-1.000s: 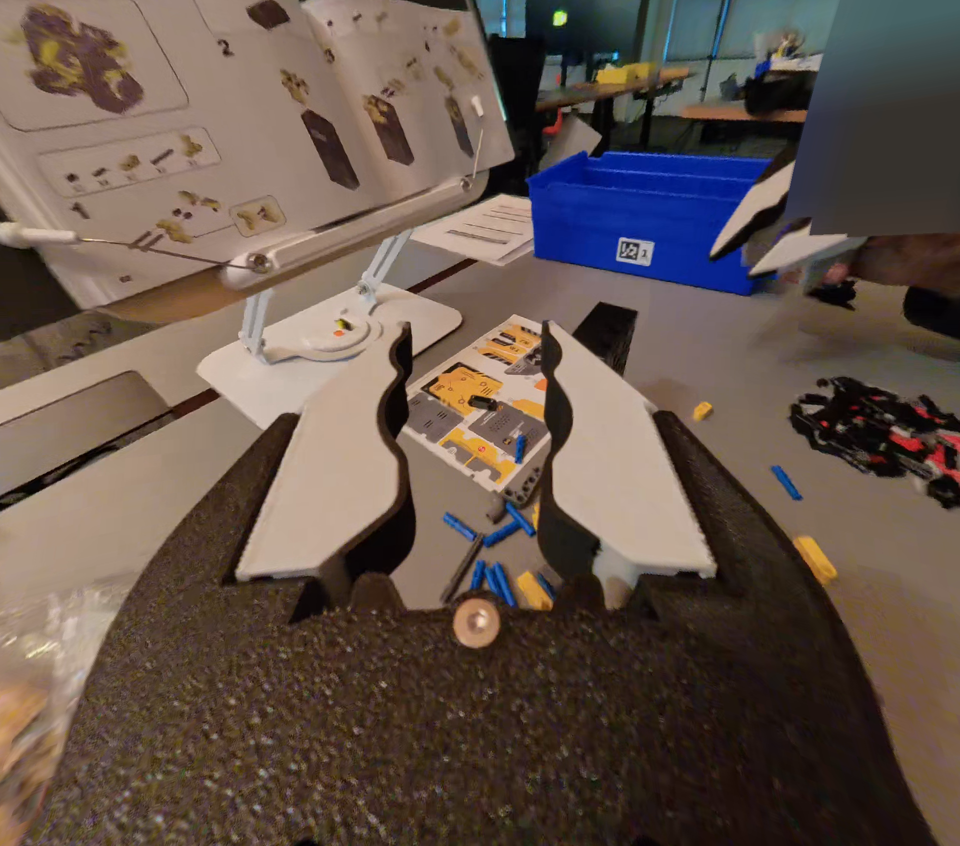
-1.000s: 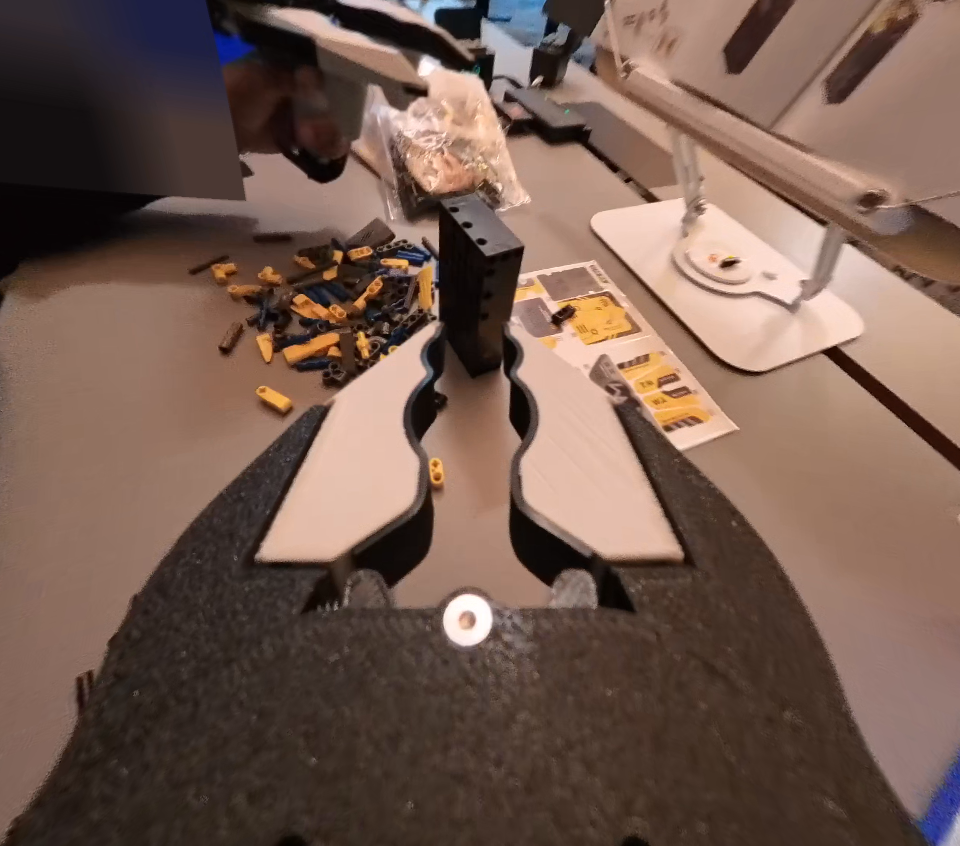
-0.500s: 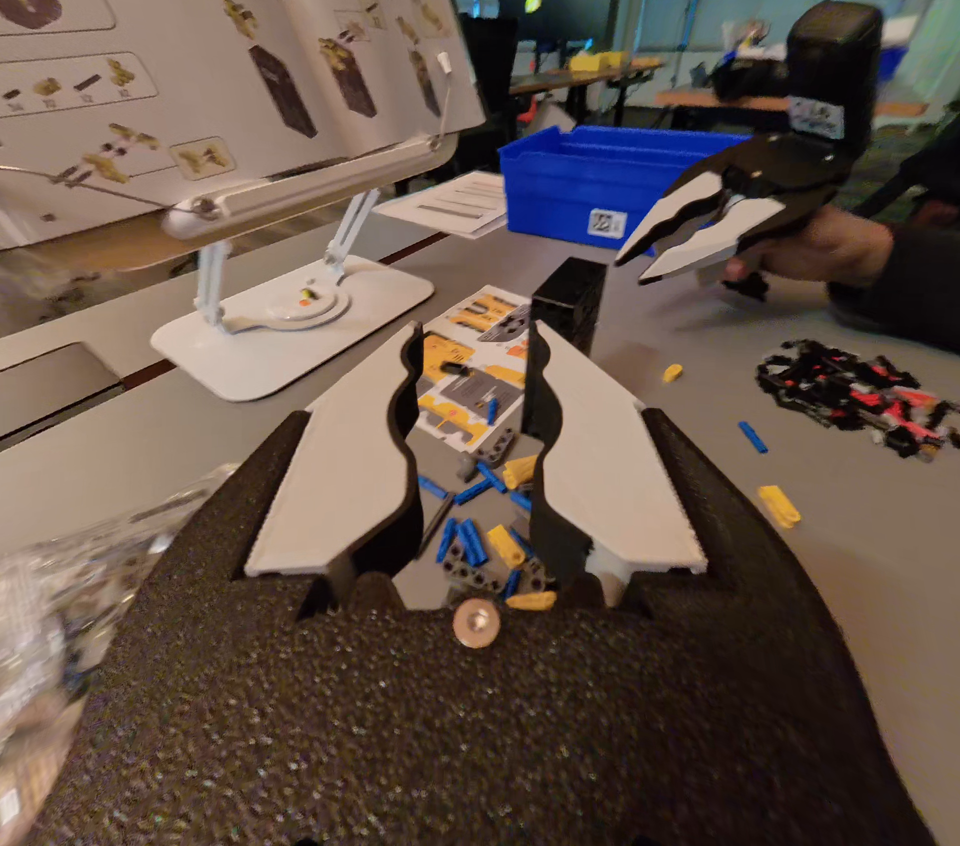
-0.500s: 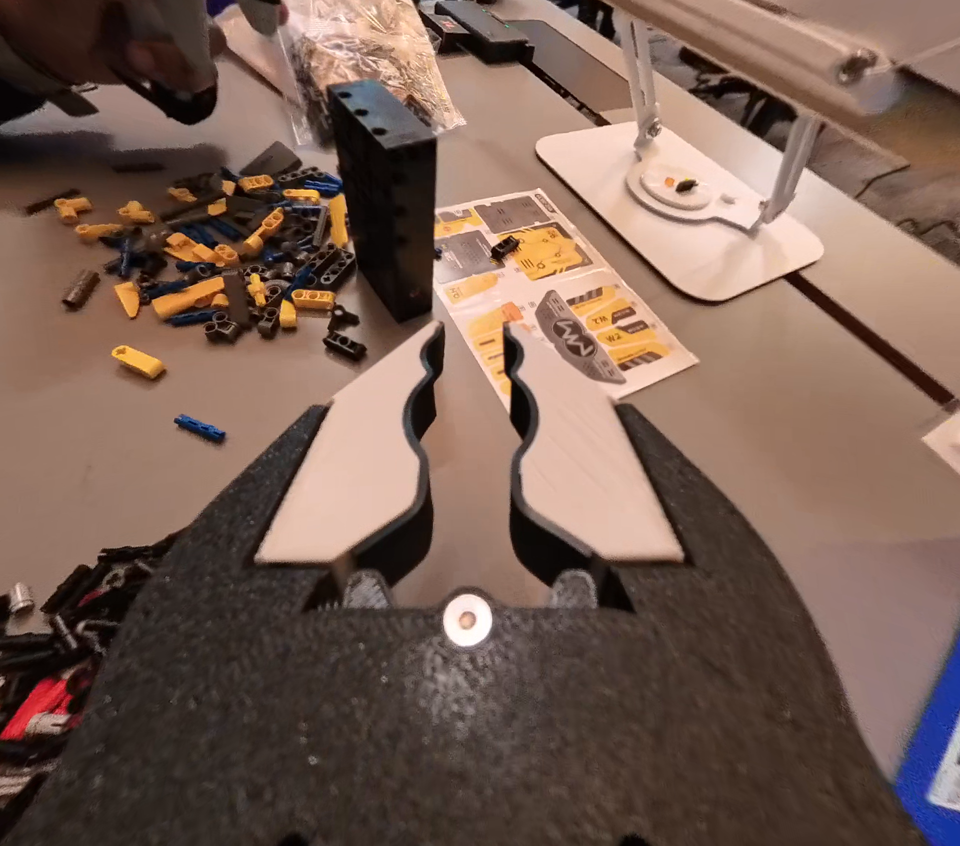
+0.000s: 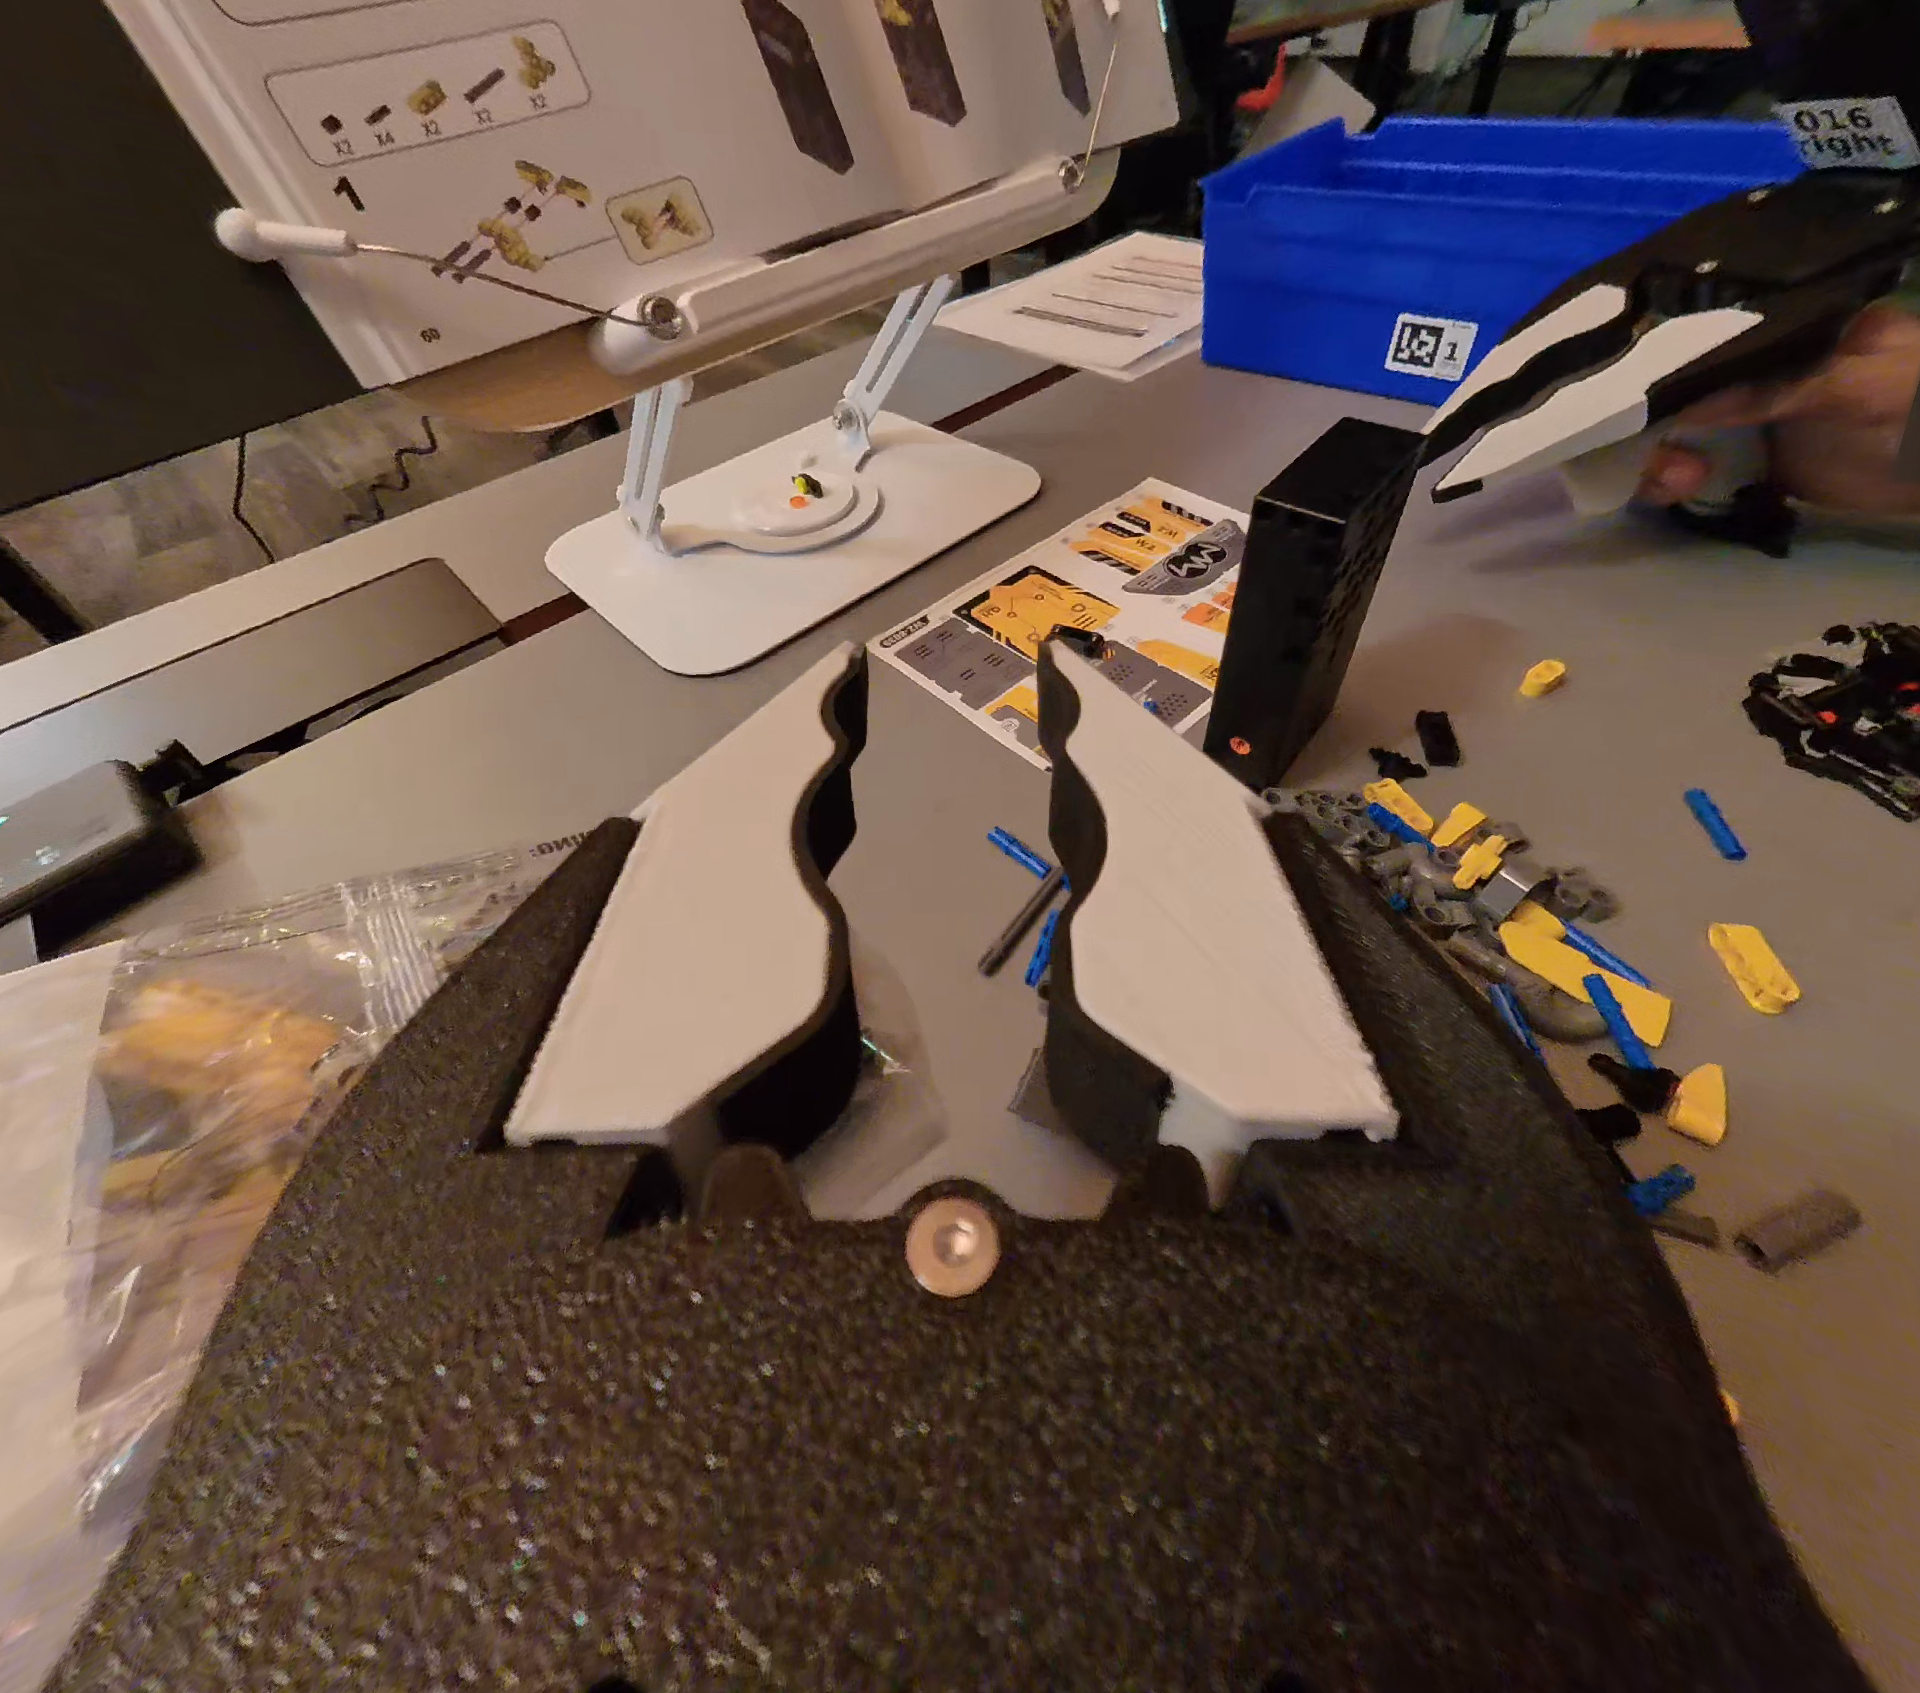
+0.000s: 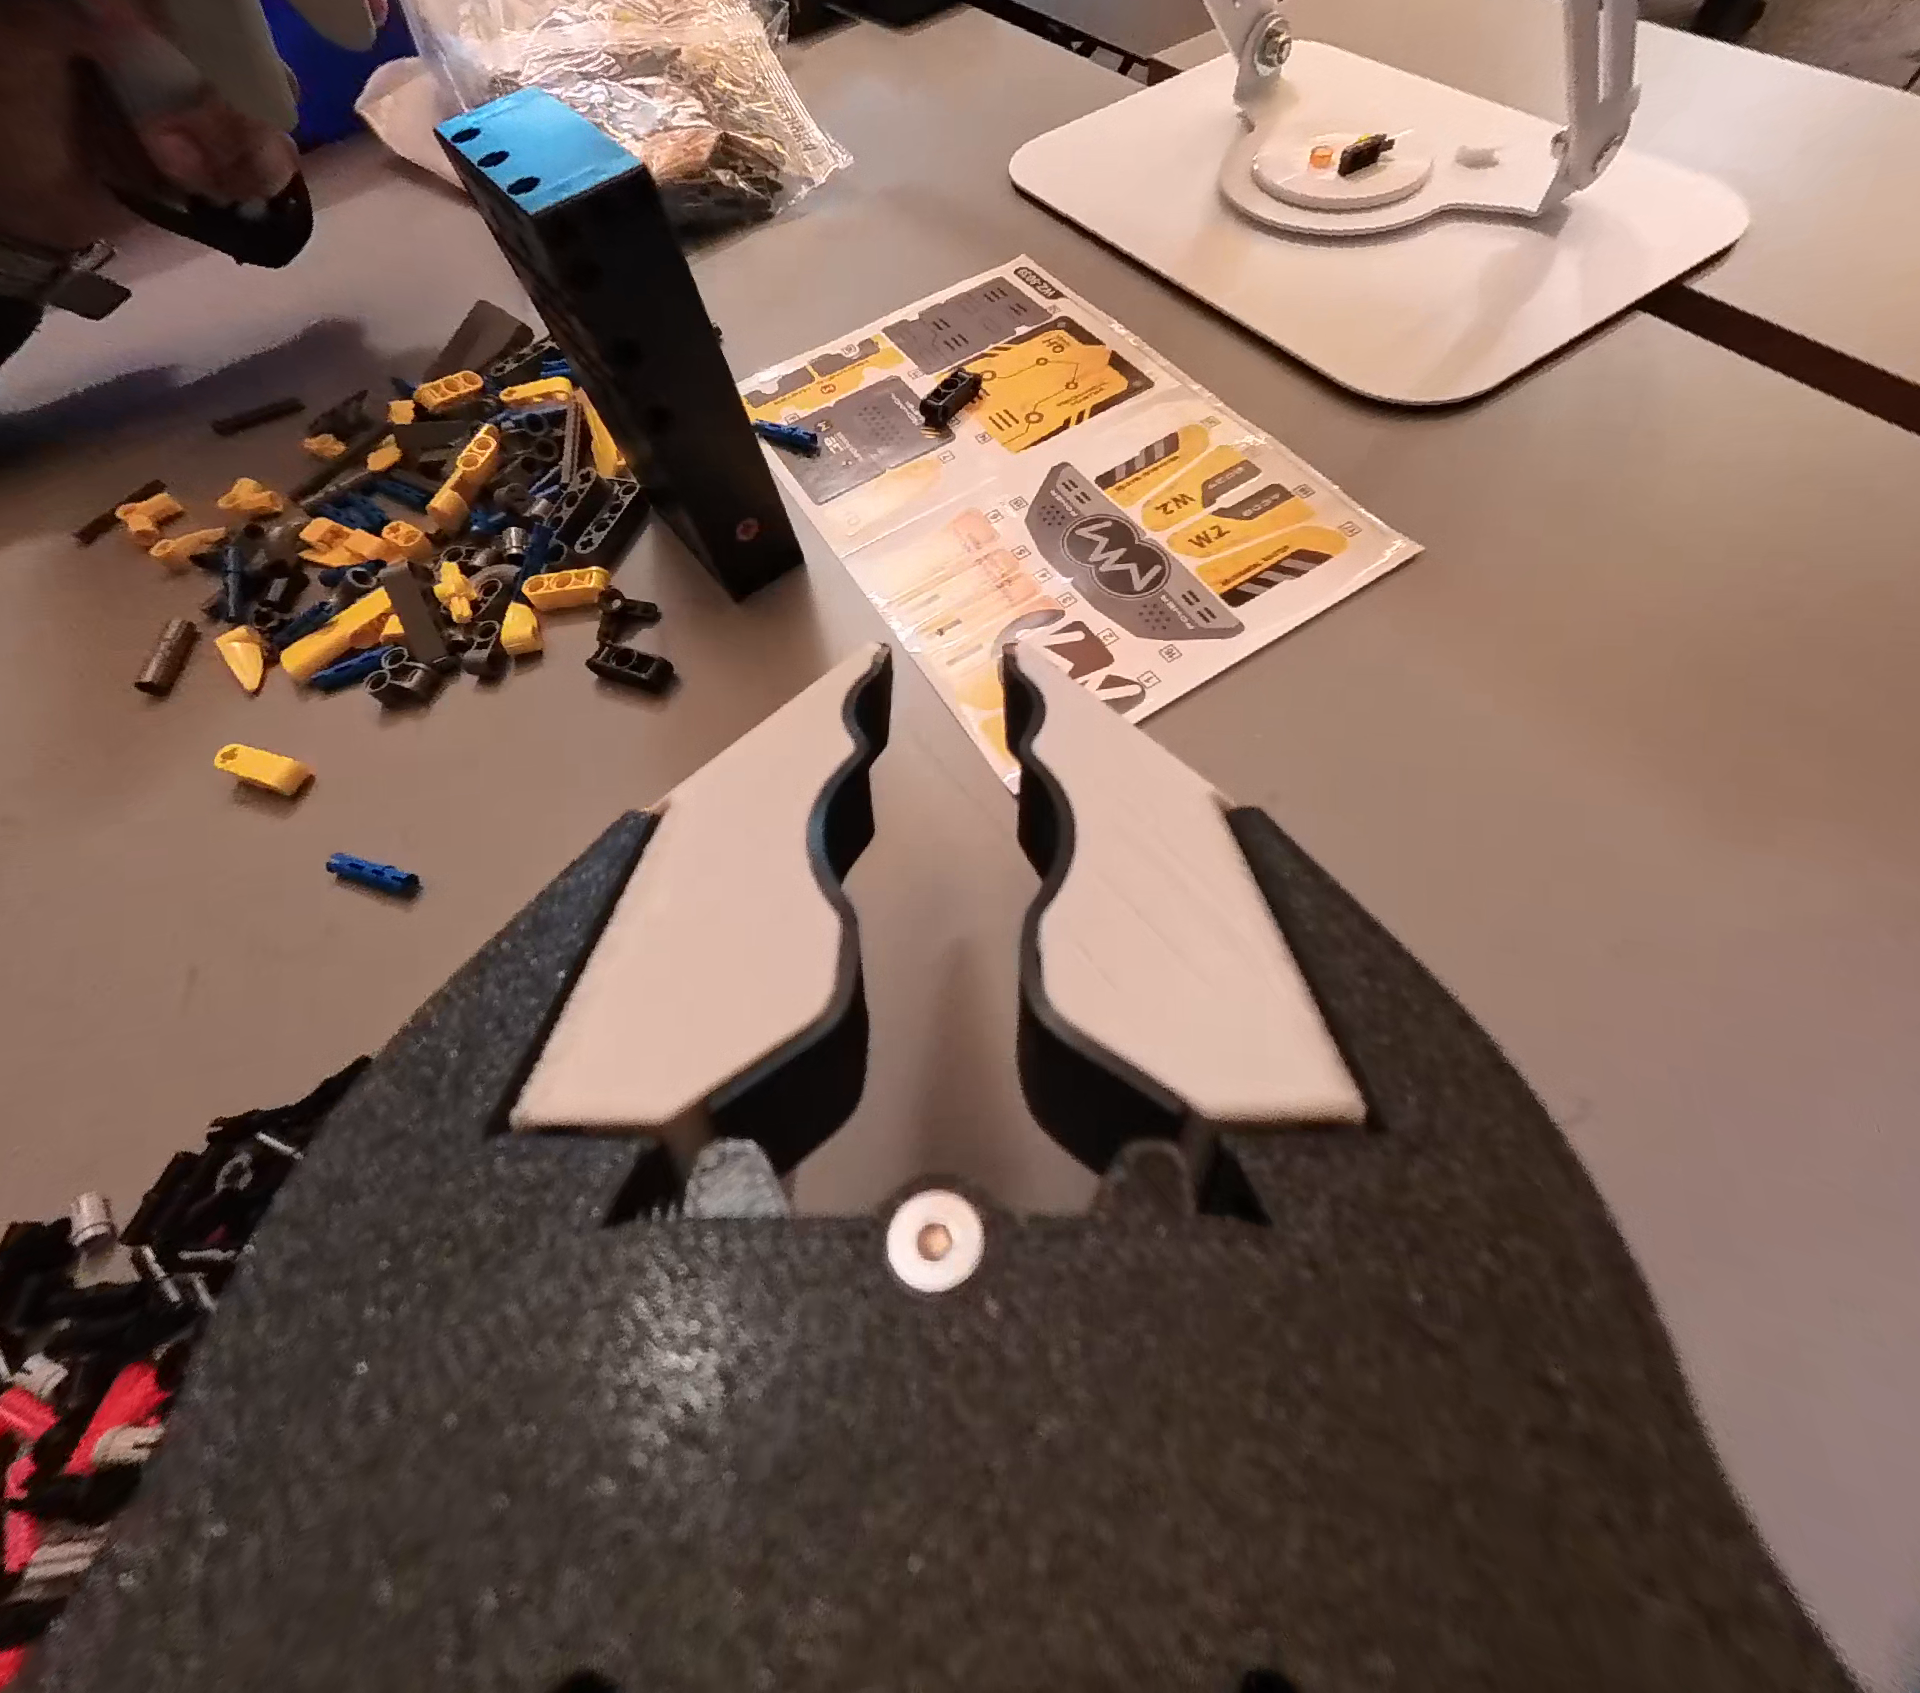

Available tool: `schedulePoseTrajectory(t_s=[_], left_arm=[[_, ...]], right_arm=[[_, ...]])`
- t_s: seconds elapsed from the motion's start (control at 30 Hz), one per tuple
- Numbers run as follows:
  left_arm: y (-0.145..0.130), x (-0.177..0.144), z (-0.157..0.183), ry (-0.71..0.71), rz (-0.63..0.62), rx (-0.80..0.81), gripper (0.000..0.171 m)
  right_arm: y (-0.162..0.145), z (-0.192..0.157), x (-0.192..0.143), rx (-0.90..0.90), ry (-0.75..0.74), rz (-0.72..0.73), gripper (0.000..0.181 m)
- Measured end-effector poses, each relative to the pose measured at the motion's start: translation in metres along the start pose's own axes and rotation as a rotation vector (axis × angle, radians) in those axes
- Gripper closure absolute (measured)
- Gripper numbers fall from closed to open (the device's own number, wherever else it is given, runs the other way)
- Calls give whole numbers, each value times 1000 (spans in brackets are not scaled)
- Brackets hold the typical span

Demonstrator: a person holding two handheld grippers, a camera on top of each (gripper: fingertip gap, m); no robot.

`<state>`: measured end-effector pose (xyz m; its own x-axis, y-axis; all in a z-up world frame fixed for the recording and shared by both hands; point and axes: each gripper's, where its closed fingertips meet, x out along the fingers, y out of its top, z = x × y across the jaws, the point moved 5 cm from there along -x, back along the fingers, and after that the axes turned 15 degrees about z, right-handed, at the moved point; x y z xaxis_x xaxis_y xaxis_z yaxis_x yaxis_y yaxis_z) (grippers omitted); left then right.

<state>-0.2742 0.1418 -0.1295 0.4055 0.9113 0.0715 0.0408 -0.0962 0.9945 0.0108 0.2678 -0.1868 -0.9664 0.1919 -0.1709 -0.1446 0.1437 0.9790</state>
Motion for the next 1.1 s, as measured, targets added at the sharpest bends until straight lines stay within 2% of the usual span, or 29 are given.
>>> schedulePoseTrajectory(t_s=[0.43, 1.1], left_arm=[[-22, 12, 15, -31, -69, -14, 140], [-32, 15, 15, -21, -98, -40, 140]], right_arm=[[-5, 1, 2, 167, 75, -30, 161], [-6, 1, 3, 185, 76, -40, 160]])
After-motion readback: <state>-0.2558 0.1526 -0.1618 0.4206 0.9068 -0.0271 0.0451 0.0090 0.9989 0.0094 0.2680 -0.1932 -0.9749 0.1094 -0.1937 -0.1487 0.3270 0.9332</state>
